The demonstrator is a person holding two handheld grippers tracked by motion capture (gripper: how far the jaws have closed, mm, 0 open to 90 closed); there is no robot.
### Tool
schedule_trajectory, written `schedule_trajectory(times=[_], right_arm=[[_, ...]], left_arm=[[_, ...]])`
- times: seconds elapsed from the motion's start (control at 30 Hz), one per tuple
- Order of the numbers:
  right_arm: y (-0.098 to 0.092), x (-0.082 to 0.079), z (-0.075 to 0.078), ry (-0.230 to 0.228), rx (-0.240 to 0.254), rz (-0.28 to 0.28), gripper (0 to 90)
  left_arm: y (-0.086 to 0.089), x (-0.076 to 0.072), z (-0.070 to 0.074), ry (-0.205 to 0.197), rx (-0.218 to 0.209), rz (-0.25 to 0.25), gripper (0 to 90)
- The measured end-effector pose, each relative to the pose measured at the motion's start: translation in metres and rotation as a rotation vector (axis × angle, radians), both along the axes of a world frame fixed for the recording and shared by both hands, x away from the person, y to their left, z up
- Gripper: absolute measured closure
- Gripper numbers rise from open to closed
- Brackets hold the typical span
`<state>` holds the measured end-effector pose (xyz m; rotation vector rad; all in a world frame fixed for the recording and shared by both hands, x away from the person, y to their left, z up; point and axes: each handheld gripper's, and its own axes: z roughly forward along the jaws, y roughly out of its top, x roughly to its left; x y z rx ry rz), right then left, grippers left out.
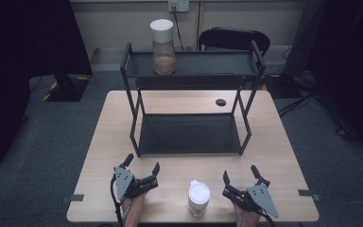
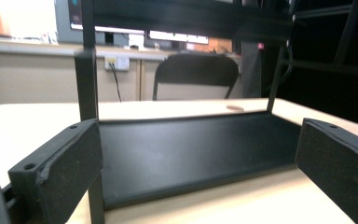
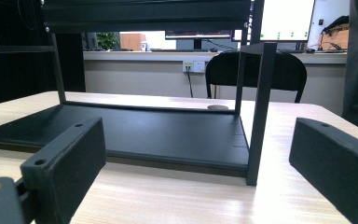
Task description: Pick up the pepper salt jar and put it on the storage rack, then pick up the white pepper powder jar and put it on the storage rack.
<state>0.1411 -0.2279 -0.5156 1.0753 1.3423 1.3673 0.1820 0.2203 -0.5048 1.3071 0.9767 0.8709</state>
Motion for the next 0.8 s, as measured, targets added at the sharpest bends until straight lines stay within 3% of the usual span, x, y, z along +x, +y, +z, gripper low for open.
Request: schedule_trajectory(times=[0.13, 0.2, 0.4, 0.57, 0.8], right_arm=[[0.0, 0.0, 0.0, 0.0, 0.0, 0.0, 2.7], [0.0, 0.0, 0.0, 0.0, 0.0, 0.0, 2.7], [0.0, 0.0, 0.0, 0.001, 0.0, 0.0, 2.6], [0.0, 0.0, 0.0, 0.0, 0.0, 0.0, 2.2], [-0.002, 0.001, 0.001, 0.008, 0.013, 0.007, 2.2]], left_arm=[[-0.001, 0.0, -0.007, 0.009, 0.006, 0.002, 0.2], [-0.003, 0.0, -0.007, 0.005, 0.026, 0.005, 0.3], [-0.006, -0.001, -0.007, 0.007, 0.028, 0.016, 0.3], [-0.013, -0.004, -0.008, -0.019, 0.085, 0.03, 0.3], [-0.016, -0.005, -0.007, -0.016, 0.082, 0.047, 0.3]])
